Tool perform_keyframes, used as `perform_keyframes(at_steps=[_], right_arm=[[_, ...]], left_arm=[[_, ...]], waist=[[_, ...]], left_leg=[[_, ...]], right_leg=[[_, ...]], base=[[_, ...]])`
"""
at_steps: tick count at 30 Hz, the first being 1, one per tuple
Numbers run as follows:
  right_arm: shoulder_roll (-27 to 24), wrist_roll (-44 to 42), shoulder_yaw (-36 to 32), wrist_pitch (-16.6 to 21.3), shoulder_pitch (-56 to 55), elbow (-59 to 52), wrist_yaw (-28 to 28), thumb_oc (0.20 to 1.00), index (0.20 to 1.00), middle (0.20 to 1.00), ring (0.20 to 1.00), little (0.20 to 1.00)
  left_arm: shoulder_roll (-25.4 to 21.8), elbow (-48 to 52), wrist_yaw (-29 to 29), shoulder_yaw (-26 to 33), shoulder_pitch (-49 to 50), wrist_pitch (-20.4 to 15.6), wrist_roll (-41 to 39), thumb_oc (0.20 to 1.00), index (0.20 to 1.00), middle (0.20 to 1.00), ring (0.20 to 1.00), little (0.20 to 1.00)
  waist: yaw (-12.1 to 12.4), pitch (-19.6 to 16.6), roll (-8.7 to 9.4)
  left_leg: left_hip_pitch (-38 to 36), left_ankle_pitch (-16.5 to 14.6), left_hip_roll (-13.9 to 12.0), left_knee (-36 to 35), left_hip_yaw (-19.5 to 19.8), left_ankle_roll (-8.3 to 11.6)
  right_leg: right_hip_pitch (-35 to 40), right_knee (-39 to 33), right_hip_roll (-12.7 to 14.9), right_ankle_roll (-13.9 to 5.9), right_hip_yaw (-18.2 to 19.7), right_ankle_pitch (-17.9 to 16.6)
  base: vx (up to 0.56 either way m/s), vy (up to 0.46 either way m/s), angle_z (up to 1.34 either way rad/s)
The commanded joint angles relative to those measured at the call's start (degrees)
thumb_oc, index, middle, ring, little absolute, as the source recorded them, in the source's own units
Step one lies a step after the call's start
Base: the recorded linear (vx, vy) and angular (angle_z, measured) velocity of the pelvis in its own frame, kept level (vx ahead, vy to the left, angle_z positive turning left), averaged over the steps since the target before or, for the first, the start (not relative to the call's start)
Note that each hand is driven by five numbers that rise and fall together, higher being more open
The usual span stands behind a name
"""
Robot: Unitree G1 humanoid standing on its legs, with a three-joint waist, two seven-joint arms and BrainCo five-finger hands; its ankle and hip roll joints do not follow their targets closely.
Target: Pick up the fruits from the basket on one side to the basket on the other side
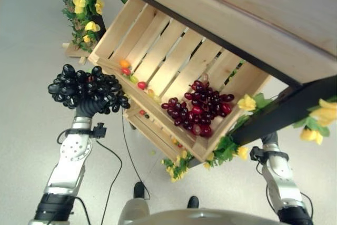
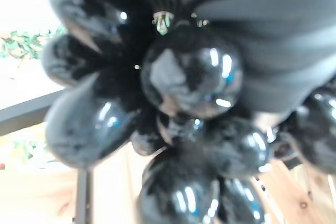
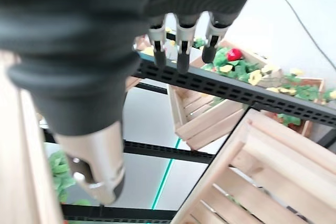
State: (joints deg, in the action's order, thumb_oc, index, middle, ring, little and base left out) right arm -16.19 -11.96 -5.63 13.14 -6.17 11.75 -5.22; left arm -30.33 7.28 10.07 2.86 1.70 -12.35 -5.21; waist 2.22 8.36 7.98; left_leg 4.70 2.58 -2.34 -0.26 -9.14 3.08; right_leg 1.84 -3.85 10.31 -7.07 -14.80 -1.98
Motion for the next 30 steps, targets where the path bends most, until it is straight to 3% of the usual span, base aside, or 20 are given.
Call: perform_keyframes(at_steps=[1, 8, 17, 30], right_arm=[[-2.62, -0.65, -0.24, 2.87, 2.34, -1.53, -0.59, 1.000, 1.000, 1.000, 1.000, 1.000], [-2.50, -0.56, -0.43, 2.86, 2.19, -1.02, -0.94, 1.000, 1.000, 1.000, 1.000, 1.000], [-2.09, -0.85, -1.49, 2.87, 1.99, -1.03, -1.27, 1.000, 1.000, 1.000, 1.000, 1.000], [-2.12, -0.47, -2.63, 2.90, 1.54, -1.23, -1.04, 1.000, 1.000, 1.000, 1.000, 1.000]], left_arm=[[0.09, 16.45, -1.40, -3.78, -16.97, -9.50, 0.96, 0.200, 0.200, 0.200, 0.200, 0.200], [-0.21, 19.18, -1.54, -2.19, -14.92, -9.79, 0.06, 0.200, 0.200, 0.200, 0.200, 0.200], [1.26, 15.09, -2.62, 1.78, -4.14, -9.48, -3.83, 0.200, 0.200, 0.200, 0.200, 0.200], [1.78, 12.47, -3.37, 5.94, 3.38, -9.33, -5.02, 0.200, 0.200, 0.200, 0.200, 0.200]], waist=[[-3.73, -3.82, -2.98], [-3.16, -3.77, -2.89], [-2.17, -3.22, -2.52], [-1.10, -2.91, -2.26]], left_leg=[[1.23, -5.33, -3.21, 5.26, 3.93, 1.43], [1.46, -5.26, -3.12, 5.13, 4.56, 1.49], [1.92, -5.03, -3.08, 5.16, 5.41, 1.56], [2.42, -4.27, -2.92, 4.26, 6.75, 1.75]], right_leg=[[3.27, 4.47, 2.99, -4.35, -2.16, 4.67], [3.48, 4.58, 2.85, -4.19, -2.89, 4.94], [3.31, 5.06, 2.61, -3.87, -3.05, 5.38], [3.09, 5.56, 2.36, -3.52, -4.20, 5.84]], base=[[0.00, 0.000, 0.00], [0.00, -0.002, 0.02], [0.00, -0.002, 0.04], [-0.01, 0.000, 0.01]])
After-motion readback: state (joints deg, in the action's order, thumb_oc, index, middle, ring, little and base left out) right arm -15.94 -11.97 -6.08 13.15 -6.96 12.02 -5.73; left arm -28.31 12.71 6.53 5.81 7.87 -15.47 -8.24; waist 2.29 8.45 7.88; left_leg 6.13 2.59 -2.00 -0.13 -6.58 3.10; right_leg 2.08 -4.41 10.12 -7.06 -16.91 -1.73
